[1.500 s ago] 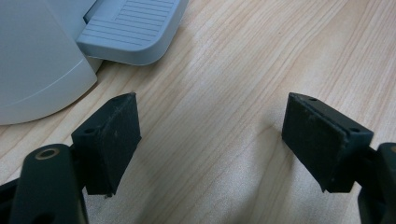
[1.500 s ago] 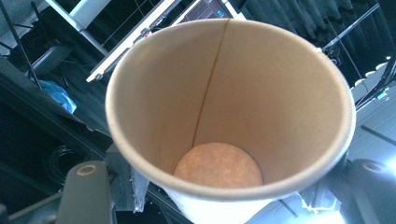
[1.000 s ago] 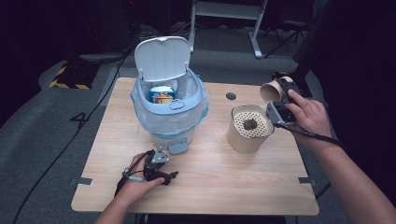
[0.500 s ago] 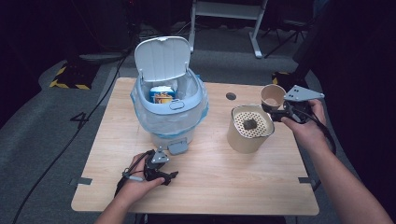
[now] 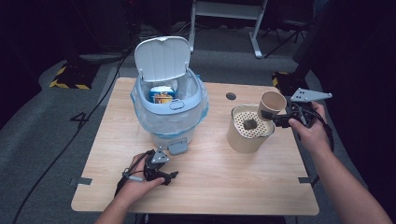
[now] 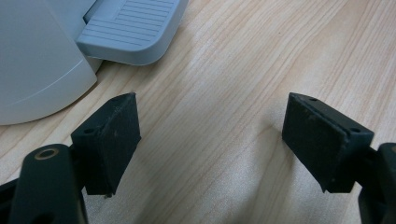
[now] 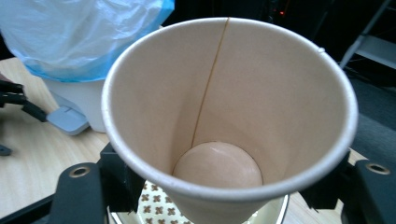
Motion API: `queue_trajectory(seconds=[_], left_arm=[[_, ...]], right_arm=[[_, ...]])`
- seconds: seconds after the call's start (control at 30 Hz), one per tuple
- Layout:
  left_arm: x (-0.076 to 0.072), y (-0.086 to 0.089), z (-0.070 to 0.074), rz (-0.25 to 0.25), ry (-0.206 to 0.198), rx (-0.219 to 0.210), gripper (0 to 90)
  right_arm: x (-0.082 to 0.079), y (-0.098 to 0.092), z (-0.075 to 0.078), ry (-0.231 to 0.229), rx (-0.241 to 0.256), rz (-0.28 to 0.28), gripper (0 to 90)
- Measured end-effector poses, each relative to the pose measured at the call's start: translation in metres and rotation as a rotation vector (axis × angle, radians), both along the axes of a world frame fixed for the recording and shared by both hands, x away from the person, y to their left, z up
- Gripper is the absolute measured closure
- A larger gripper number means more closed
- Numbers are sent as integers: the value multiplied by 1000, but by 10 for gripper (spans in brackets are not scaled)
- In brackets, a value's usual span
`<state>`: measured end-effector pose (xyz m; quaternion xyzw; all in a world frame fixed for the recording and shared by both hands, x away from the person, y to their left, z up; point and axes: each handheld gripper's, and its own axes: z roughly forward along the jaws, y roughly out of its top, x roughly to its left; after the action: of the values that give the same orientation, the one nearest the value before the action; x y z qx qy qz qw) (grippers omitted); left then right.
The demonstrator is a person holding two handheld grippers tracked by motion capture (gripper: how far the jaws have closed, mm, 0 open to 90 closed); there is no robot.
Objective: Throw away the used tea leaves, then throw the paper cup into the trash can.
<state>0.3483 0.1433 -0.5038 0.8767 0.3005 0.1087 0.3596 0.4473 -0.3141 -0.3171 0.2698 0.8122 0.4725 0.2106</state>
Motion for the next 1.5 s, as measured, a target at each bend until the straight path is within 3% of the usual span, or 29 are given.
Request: queue_trajectory(seconds=[0.37, 0.63, 0.77, 0.9, 1.2, 1.5], left_arm=[[0, 0, 0, 0, 0, 1, 196], [0, 0, 0, 1, 0, 1, 196], [0, 0, 0, 0, 0, 1, 195], [0, 0, 0, -1, 0, 0, 194], [1, -2, 0, -26, 9, 12, 123], [0, 0, -1, 4, 7, 22, 100]], right_arm=[[-1, -1, 5, -9, 2, -5, 298], [3, 3, 10, -30, -36, 43, 299], [4, 6, 14, -41, -21, 50, 296], [6, 12, 21, -69, -17, 61, 293], [17, 29, 42, -51, -11, 114, 292], [26, 53, 64, -49, 10, 171, 289]])
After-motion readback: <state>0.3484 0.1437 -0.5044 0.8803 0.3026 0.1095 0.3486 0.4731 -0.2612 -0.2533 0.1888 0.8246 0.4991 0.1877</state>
